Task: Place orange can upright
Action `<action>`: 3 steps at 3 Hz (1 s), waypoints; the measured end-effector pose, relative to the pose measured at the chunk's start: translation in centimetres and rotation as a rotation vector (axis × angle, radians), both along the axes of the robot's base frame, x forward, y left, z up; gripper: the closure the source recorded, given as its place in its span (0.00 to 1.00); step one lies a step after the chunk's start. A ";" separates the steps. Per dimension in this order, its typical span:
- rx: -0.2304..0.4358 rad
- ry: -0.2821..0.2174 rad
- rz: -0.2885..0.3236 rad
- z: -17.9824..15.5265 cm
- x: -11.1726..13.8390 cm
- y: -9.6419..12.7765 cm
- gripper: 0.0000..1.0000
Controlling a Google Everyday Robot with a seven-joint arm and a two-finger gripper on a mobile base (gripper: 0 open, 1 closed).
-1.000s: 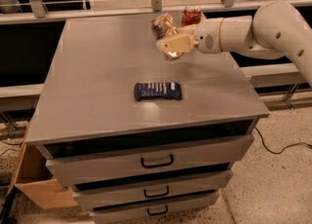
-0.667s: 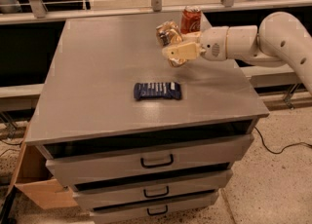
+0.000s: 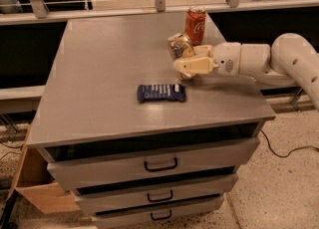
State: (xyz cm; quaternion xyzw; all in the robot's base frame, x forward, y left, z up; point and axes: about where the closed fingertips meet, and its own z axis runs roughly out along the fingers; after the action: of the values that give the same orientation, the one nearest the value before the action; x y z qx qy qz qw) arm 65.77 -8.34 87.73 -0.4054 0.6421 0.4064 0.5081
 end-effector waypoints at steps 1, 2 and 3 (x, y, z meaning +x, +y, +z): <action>0.010 -0.010 0.014 -0.4 -0.7 -1.4 0.61; 0.009 -0.012 0.025 -0.6 -1.2 -2.7 0.36; 0.013 -0.005 0.023 -1.0 -1.9 -3.5 0.15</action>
Offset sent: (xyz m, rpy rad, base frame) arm -0.0180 -0.0501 -0.0082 0.0066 -0.0146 0.0247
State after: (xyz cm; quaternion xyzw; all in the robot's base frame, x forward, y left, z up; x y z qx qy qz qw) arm 63.88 -11.86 86.70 -0.4105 0.6336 0.4154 0.5074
